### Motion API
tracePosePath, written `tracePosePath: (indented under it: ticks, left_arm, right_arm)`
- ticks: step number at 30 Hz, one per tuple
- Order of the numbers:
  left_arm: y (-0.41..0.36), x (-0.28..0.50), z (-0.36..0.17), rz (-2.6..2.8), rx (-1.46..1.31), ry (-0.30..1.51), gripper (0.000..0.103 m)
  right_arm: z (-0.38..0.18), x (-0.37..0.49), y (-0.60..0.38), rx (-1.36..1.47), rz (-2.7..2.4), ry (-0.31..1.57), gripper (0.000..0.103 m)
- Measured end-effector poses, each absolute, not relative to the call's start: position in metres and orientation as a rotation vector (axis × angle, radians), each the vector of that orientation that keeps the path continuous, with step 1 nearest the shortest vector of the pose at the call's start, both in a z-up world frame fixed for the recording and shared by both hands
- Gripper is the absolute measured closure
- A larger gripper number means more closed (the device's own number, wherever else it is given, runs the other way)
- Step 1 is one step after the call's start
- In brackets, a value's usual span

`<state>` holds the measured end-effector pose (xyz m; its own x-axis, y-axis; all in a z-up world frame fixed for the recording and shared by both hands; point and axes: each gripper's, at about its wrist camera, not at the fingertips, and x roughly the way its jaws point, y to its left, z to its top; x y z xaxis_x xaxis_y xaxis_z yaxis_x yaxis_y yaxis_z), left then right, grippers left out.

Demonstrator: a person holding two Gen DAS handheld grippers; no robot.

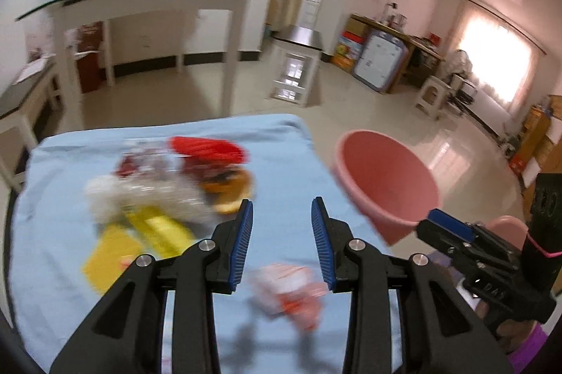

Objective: Collect trash
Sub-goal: 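Move both open tools back over the trash on the table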

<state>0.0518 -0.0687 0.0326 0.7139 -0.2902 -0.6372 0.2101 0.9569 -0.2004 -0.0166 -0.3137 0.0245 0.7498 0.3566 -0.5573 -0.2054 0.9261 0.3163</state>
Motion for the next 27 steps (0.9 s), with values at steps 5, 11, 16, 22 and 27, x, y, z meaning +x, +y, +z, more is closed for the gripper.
tracePosePath:
  ticks: [5,11,16,22,27]
  left_arm:
    - [-0.017,0.035,0.024,-0.181,-0.118,0.731,0.068]
    - [0.034,0.025,0.000,-0.081,-0.112,0.804,0.067]
    - [0.056,0.029,-0.021,-0.042,-0.104,0.869,0.067]
    - [0.067,0.048,-0.038,-0.022,-0.095,0.908,0.067]
    - [0.069,0.062,-0.042,-0.024,-0.087,0.917,0.067]
  right_arm:
    - [0.018,-0.016,-0.280,0.208,0.383,0.693,0.060]
    - [0.008,-0.014,-0.249,0.163,0.451,0.722,0.056]
    - [-0.002,-0.006,-0.239,0.147,0.476,0.757,0.055]
    - [-0.006,0.001,-0.230,0.126,0.491,0.771,0.053]
    - [-0.008,0.003,-0.227,0.119,0.495,0.776,0.052]
